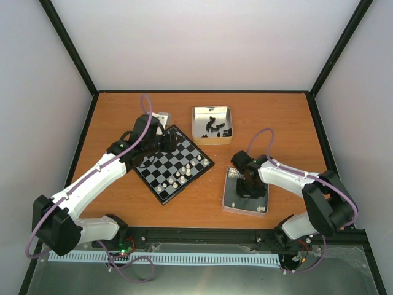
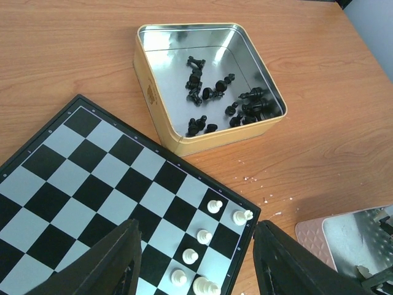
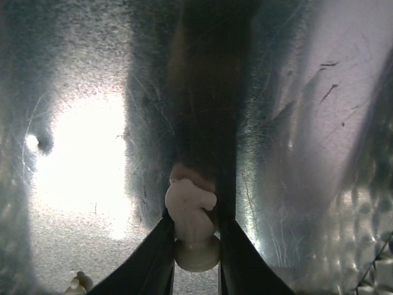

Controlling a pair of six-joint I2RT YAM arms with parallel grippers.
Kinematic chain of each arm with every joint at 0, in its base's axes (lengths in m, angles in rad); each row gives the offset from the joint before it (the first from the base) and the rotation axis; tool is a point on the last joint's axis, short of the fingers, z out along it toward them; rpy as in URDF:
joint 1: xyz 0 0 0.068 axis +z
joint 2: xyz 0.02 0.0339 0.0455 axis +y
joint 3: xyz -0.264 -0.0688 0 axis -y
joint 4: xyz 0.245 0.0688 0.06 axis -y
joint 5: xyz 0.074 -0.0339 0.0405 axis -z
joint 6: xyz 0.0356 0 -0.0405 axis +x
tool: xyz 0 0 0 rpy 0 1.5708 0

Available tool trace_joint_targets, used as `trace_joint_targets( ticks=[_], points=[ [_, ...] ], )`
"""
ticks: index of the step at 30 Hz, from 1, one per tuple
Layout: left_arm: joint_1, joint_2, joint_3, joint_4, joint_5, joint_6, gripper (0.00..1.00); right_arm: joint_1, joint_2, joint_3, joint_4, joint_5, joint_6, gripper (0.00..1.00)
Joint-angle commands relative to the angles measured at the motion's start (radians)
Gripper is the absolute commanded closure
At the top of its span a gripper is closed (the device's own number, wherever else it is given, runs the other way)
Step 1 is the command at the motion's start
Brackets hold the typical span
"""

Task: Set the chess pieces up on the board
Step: Pick up the chess piece from the storage box, then place the chess piece on the chessboard.

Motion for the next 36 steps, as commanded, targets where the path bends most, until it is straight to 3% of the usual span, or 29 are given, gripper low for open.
trace_joint_targets(
  ticks=[1,5,9,14,17,22,28,36],
  points=[
    [0.002,-0.008,-0.003,0.026,0.014,-0.01,0.5,0.008,0.029,-0.017,0.01,0.002,0.0,0.83],
    [0.002,-0.009,-0.003,0.028,0.047,-0.001,0.49,0.01,-0.008,-0.001,0.04,0.046,-0.011,0.84],
    [0.002,0.004,-0.001,0.068,0.219,0.033,0.49,0.013,-0.131,0.028,0.106,0.061,-0.076,0.84],
    [0.002,0.046,0.044,0.086,0.458,0.067,0.42,0.036,-0.314,0.052,0.297,-0.067,-0.219,0.82],
    [0.002,0.062,0.075,0.081,0.562,0.09,0.28,0.042,-0.39,0.058,0.418,-0.171,-0.257,0.82],
    [0.005,0.115,0.131,0.042,0.734,0.095,0.23,0.049,-0.386,0.119,0.515,-0.313,-0.27,0.83],
    [0.005,0.203,0.2,-0.006,0.895,0.02,0.33,0.091,-0.36,0.173,0.537,-0.326,-0.305,0.83],
    [0.012,0.277,0.22,-0.031,0.982,-0.106,0.48,0.125,-0.341,0.187,0.497,-0.28,-0.367,0.83]
  ],
)
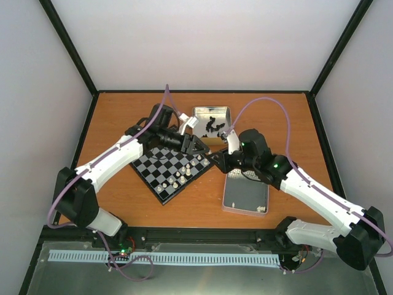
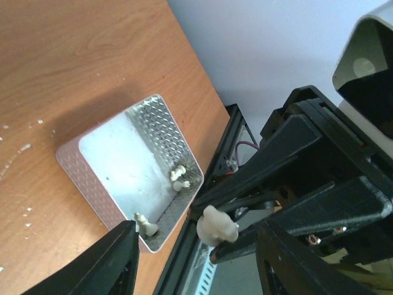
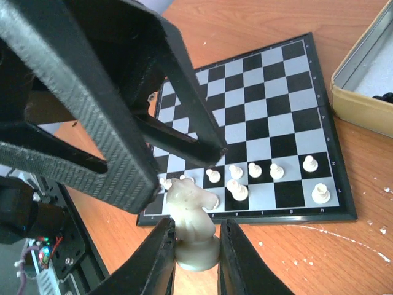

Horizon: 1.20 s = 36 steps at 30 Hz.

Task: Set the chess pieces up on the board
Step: Place the chess piece on the chessboard.

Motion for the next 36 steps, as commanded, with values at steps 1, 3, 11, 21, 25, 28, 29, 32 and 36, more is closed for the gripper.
trace_joint_targets(
  ticks=[1,3,11,21,25,28,29,32,36],
  points=[
    [0.01,0.023,0.038,-0.014,0.097,-0.103,0.5,0.034,0.008,0.025,-0.01,0.032,-0.059,0.83],
    [0.01,0.032,0.039,-0.014,0.098,-0.142,0.52,0.049,0.017,0.028,-0.022,0.058,-0.071,0.83],
    [0.012,0.075,0.036,-0.063,0.137,-0.171,0.71,0.076,0.054,0.054,-0.042,0.147,-0.099,0.83],
    [0.012,0.093,0.026,-0.06,0.141,-0.175,0.87,0.081,0.088,0.064,-0.026,0.127,-0.112,0.83],
    [0.012,0.103,0.028,-0.049,0.15,-0.173,0.98,0.083,0.092,0.062,-0.03,0.125,-0.121,0.83],
    [0.012,0.099,0.028,-0.03,0.149,-0.165,0.99,0.084,0.096,0.063,-0.032,0.125,-0.114,0.73],
    [0.012,0.096,0.028,-0.027,0.143,-0.159,0.99,0.084,0.096,0.063,-0.037,0.12,-0.11,0.63],
    [0.012,0.086,0.04,-0.057,0.099,-0.116,0.99,0.084,0.081,0.064,-0.076,0.161,-0.082,0.43],
    [0.013,0.066,0.039,-0.13,-0.057,-0.002,0.99,0.083,-0.007,0.007,-0.085,0.242,-0.018,0.28]
  ],
)
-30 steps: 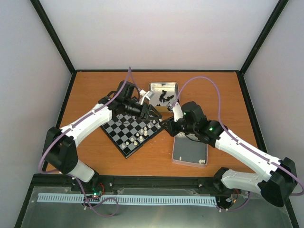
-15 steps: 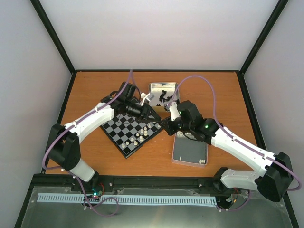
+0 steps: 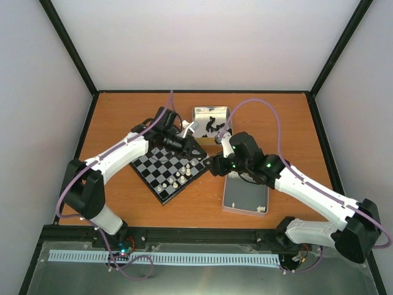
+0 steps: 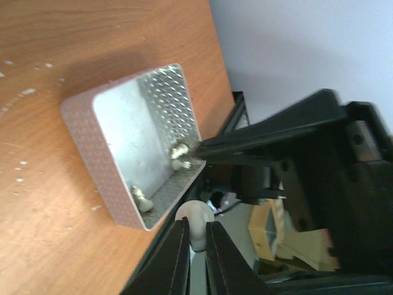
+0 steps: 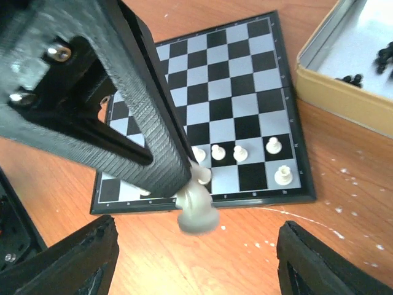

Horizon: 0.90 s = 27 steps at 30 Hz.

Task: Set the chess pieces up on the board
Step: Place the chess piece on the chessboard.

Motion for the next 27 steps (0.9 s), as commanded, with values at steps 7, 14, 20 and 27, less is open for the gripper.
trace_joint_targets(
  ticks=[7,14,20,27],
  points=[
    [-0.019,-0.076,-0.046,-0.099,-0.504,0.256,0.99,0.005,-0.216,-0.155,-0.065,0.233,0.265,0.27],
    [-0.163,-0.066,-0.085,-0.045,-0.881,0.265,0.99,-0.044,-0.264,-0.244,-0.131,0.386,0.482,0.27],
    [-0.211,0.026,-0.032,-0.052,-0.995,0.278,0.99,-0.091,-0.28,-0.273,-0.133,0.387,0.506,0.27],
    [-0.224,0.086,-0.015,-0.022,-0.93,0.29,0.99,-0.111,-0.272,-0.283,-0.136,0.386,0.514,0.27]
  ],
)
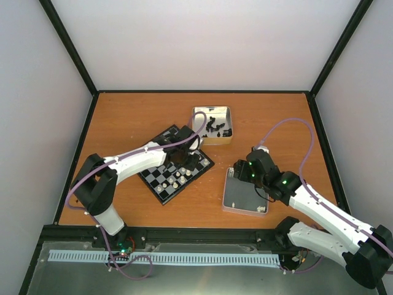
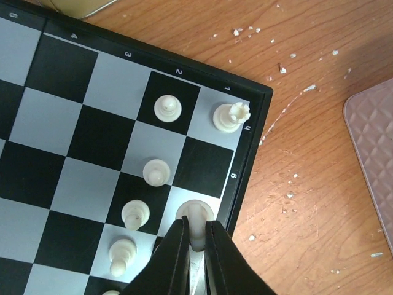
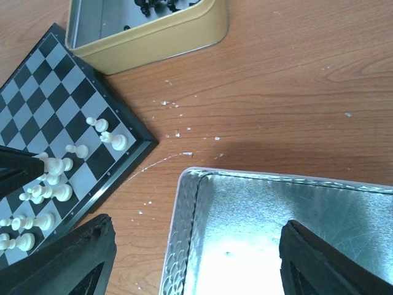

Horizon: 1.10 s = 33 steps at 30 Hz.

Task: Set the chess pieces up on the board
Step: Place the chess piece on the chessboard.

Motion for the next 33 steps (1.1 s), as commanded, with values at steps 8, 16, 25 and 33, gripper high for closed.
trace_joint_targets(
  ticks=[8,16,25,33],
  points=[
    [-0.015,0.032,0.025,0.104,0.067,0.067,0.99,-0.021,-0.012,-0.03,-0.002,0.022,0.032,0.27],
    [-0.017,0.075,0.014,0.138,0.051,0.07,0.99,-0.027,-0.012,-0.035,-0.001,0.019,0.031,0.27],
    [-0.018,0.123,0.016,0.158,0.037,0.057,0.99,-0.033,-0.009,-0.037,-0.002,0.013,0.028,0.27],
    [-0.018,0.139,0.006,0.161,0.034,0.057,0.97,-0.039,-0.009,-0.043,0.0,0.007,0.028,0.27]
  ],
)
